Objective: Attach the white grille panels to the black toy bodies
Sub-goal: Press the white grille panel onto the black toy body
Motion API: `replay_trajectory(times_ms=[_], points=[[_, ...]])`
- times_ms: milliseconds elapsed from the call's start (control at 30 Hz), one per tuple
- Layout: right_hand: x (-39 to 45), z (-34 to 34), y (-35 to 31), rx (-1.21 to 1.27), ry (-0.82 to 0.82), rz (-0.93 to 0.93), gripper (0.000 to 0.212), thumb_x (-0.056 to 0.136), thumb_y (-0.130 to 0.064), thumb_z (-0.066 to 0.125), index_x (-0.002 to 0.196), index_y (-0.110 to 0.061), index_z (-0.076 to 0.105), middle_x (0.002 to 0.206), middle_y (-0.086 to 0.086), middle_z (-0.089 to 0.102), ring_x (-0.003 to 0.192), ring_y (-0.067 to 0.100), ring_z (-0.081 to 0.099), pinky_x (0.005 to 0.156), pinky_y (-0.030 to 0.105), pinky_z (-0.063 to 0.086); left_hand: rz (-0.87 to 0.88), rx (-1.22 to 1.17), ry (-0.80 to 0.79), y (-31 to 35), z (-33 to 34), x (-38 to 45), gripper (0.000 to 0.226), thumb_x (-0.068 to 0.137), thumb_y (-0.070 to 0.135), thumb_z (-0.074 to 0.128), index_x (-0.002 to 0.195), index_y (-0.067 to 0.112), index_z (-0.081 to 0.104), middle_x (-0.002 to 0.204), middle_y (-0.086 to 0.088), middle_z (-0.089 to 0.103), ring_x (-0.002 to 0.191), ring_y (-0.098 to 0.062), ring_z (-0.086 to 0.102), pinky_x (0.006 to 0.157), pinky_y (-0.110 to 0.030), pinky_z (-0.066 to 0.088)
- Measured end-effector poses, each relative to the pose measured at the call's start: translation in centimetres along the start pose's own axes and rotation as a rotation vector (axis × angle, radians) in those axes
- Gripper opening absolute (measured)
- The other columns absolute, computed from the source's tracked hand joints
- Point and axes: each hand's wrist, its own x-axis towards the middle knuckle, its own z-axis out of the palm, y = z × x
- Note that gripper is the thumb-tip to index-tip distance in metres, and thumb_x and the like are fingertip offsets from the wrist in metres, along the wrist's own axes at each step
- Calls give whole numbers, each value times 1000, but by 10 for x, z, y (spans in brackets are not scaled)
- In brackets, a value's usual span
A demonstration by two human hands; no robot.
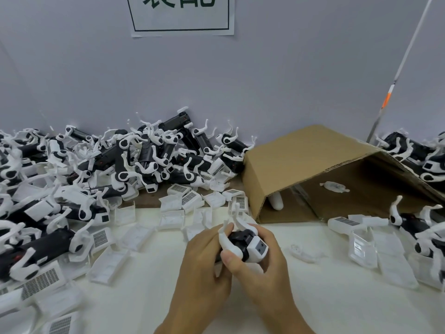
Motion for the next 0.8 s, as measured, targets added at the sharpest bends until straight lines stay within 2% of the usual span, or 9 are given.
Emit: replay_trajectory(times_ms=[67, 167, 233, 300, 400, 533, 600, 667, 800], points=[[1, 0, 0, 25, 56, 20, 50, 51, -51, 84, 98, -44, 69, 99, -11, 75, 92, 9, 72, 72, 21, 57, 20, 51, -19, 0, 3, -2, 62, 73, 10, 71, 133, 24, 59, 118, 12, 62, 115, -7, 54, 96, -35, 47], [6, -4, -1, 38, 106, 49, 46, 52, -58, 81, 92, -37, 73, 92, -7, 76, 85, 10, 72, 70, 18, 55, -9, 224, -61, 3, 10, -4, 98, 64, 26, 85, 144, 38, 30, 123, 18, 42, 116, -3, 36, 99, -21, 27], [8, -4, 0, 57, 117, 82, 45, 57, -64, 76, 89, -33, 76, 89, -4, 77, 83, 8, 72, 70, 22, 56, 7, 240, 24, 1, 14, -3, 101, 60, 13, 91, 138, 32, 31, 120, 12, 37, 109, -12, 40, 94, -27, 37], [10, -3, -1, 82, 135, 115, 48, 65, -73, 64, 90, -34, 78, 93, -4, 78, 88, 10, 73, 72, 29, 58, 6, 125, 170, 0, 12, -1, 84, 63, 3, 92, 120, 32, 38, 112, 12, 40, 95, -16, 48, 80, -22, 46], [13, -2, 0, 148, 176, 162, 73, 71, -82, 46, 101, -23, 77, 97, 2, 79, 94, 15, 74, 76, 36, 53, -201, -202, 343, 8, 4, 2, 63, 67, 23, 91, 102, 45, 43, 100, 21, 56, 87, -13, 61, 73, -18, 50], [14, -3, -1, 111, 167, 145, 71, 69, -78, 50, 107, -21, 71, 100, -2, 77, 95, 14, 73, 76, 36, 52, -610, -842, 500, 8, -8, 13, 37, 69, 30, 87, 99, 26, 65, 95, 0, 76, 84, -25, 72, 65, -28, 59], [8, -2, -3, 30, 88, 57, 60, 68, -72, 62, 110, -31, 70, 109, -9, 74, 104, 11, 69, 78, 32, 53, -813, -1239, 438, 6, -11, 17, 32, 84, 23, 68, 114, 11, 64, 107, -20, 74, 90, -36, 74, 73, -40, 63], [1, 0, -3, -126, -68, -104, 58, 66, -67, 76, 117, -39, 67, 124, -14, 66, 118, 9, 62, 83, 25, 53, -935, -1478, 376, 8, -12, 18, 40, 89, 17, 58, 126, 5, 62, 110, -26, 71, 91, -37, 74, 77, -46, 61], [-4, 4, 6, -312, -186, -324, 45, 70, -32, 88, 111, -40, 71, 130, -19, 50, 127, 11, 54, 90, 16, 48, -1053, -1663, 239, 13, -10, 17, 37, 91, 25, 55, 108, -1, 75, 98, -18, 72, 77, -28, 71, 72, -37, 58]])
